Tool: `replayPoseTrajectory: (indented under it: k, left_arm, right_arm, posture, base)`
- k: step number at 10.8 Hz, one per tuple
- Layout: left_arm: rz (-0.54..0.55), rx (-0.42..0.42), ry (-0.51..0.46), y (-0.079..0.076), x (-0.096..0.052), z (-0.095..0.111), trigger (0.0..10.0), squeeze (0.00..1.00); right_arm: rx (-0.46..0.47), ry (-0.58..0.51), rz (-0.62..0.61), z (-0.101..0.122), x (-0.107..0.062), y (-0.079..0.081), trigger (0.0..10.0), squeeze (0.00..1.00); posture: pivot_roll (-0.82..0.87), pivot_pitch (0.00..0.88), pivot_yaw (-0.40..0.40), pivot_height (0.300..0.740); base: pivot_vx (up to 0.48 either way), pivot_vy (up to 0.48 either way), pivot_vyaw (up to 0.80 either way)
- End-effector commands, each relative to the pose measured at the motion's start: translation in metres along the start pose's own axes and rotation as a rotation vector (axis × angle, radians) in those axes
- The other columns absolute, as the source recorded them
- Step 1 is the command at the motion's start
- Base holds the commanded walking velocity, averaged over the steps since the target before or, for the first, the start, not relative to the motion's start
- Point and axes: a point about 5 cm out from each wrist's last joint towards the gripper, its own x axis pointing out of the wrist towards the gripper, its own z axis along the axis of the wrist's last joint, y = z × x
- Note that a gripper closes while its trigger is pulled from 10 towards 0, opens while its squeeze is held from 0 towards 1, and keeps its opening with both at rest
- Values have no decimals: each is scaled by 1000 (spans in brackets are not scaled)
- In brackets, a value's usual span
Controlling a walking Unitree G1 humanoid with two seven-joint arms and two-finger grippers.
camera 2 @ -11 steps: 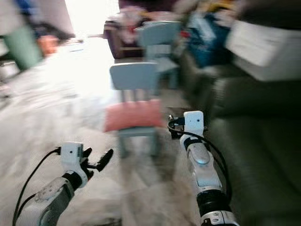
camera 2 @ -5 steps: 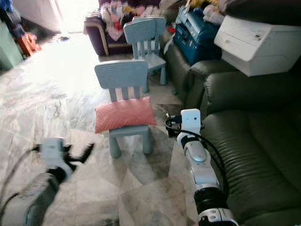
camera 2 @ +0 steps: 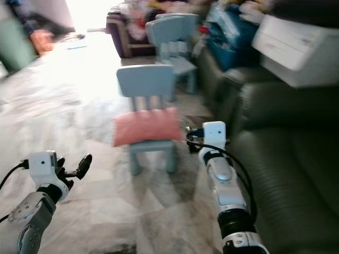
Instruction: Move the pillow to the sofa
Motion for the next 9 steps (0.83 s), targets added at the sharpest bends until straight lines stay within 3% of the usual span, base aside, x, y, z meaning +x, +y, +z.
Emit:
replayPoseTrajectory:
  k: [1,3,9]
  left_arm:
    - [18,-1,-14,6,-2,2,10000,0]
    - [30,-25,-42,10,-3,6,10000,0]
    - [9,-34,-40,7,-3,4,10000,0]
  right_arm:
    - [1,-14,21,3,2,6,10000,0]
    - [-3,-20,24,4,2,6,10000,0]
    - [-2,-24,28,4,2,9,10000,0]
  posture:
    - [-146,8,67,740]
    - [-146,10,68,740]
    - [-146,11,72,740]
  base:
    - [0,0,0]
    - [174,0,0]
    - [431,0,0]
